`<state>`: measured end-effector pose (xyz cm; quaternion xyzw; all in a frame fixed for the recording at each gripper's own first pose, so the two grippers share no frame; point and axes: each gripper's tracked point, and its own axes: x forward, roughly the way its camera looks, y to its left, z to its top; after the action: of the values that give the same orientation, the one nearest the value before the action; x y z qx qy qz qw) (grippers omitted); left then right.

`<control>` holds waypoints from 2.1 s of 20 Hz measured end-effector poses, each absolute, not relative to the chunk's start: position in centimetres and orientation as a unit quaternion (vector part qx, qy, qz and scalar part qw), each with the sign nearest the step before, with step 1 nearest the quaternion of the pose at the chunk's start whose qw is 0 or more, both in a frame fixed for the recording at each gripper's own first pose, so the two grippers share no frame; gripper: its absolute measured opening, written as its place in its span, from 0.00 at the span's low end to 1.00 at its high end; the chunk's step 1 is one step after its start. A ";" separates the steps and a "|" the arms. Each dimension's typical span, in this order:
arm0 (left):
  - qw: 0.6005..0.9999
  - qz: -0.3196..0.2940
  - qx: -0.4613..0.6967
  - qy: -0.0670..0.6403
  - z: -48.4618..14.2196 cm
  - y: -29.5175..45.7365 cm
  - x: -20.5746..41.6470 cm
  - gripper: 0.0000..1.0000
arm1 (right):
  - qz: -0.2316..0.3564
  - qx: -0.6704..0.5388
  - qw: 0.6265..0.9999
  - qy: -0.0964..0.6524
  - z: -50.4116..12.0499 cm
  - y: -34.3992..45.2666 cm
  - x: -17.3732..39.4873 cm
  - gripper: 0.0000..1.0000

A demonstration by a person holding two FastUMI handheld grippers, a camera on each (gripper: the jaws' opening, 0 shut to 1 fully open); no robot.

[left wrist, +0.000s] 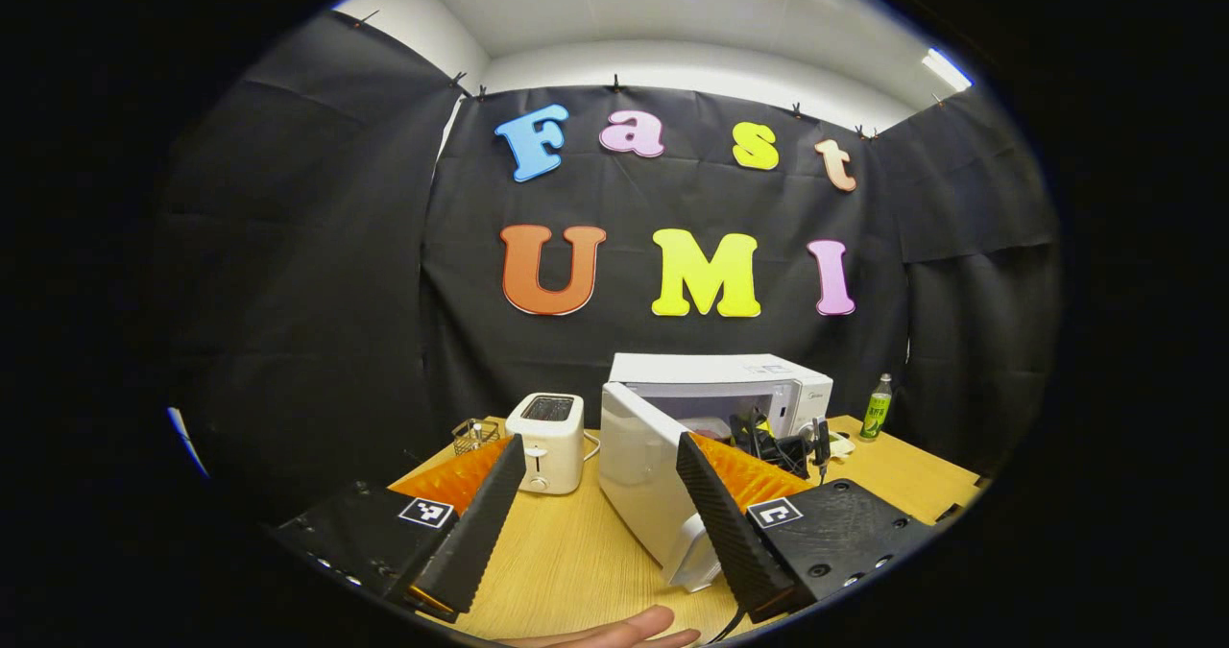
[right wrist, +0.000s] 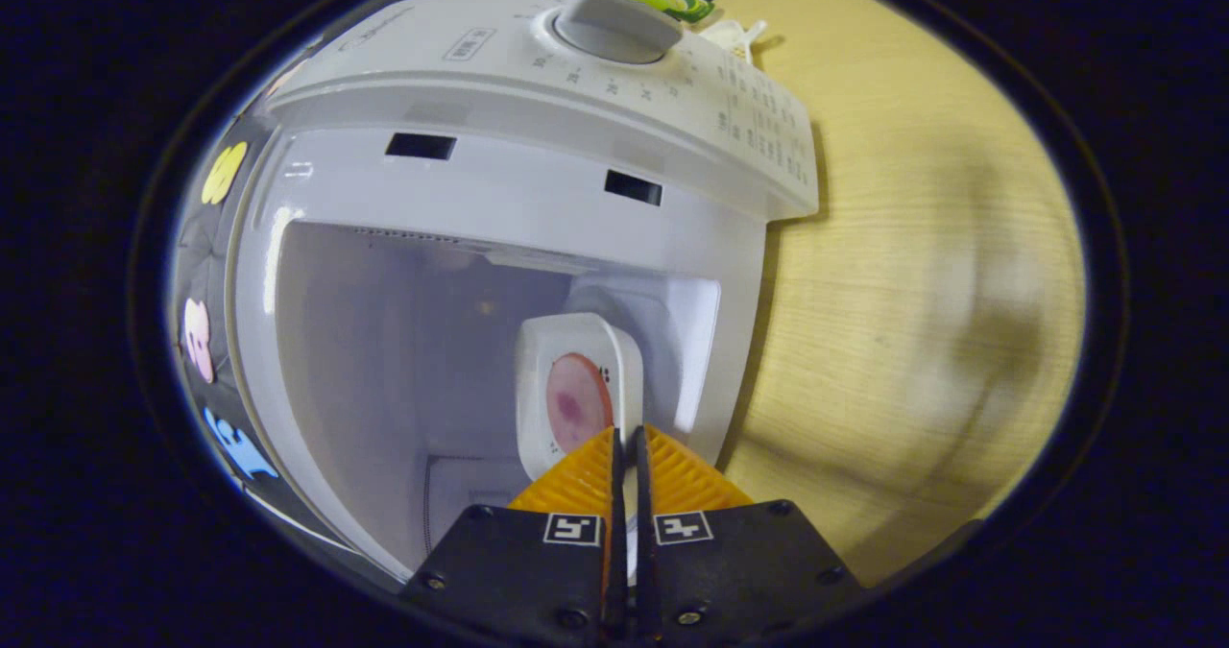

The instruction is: Open the microwave oven with the left hand, put the food in, and close the microwave oven.

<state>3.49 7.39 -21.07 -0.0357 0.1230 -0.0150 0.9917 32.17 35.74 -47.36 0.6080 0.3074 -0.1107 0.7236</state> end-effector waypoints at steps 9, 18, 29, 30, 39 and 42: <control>0.993 -0.021 -0.038 0.113 -20.6 7.4 2.7 0.84 | -0.078 0.589 0.743 0.309 -47.2 38.2 33.5 0.14; 0.993 -0.015 -0.039 0.113 -20.6 8.1 1.8 0.84 | -0.030 0.577 0.764 0.286 -44.5 39.5 32.8 0.64; 0.994 -0.001 -0.034 0.106 -19.9 9.0 -0.5 0.84 | 0.014 0.535 0.800 0.271 -39.6 36.7 28.5 0.99; 0.994 -0.001 -0.032 0.103 -19.6 9.0 -0.6 0.84 | 0.023 0.521 0.810 0.268 -39.0 36.1 28.0 0.99; 0.992 0.035 -0.025 0.120 -21.4 10.9 -0.7 0.95 | 0.103 0.335 0.916 0.195 -31.7 29.4 22.7 0.99; 0.990 0.039 -0.028 0.130 -22.6 11.6 -0.2 0.84 | 0.124 0.280 0.938 0.163 -27.6 26.4 20.4 0.99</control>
<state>-0.16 11.64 -22.62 -0.0277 0.1302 0.0392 0.9903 20.37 26.36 -27.60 0.2803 0.1626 0.1236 0.9379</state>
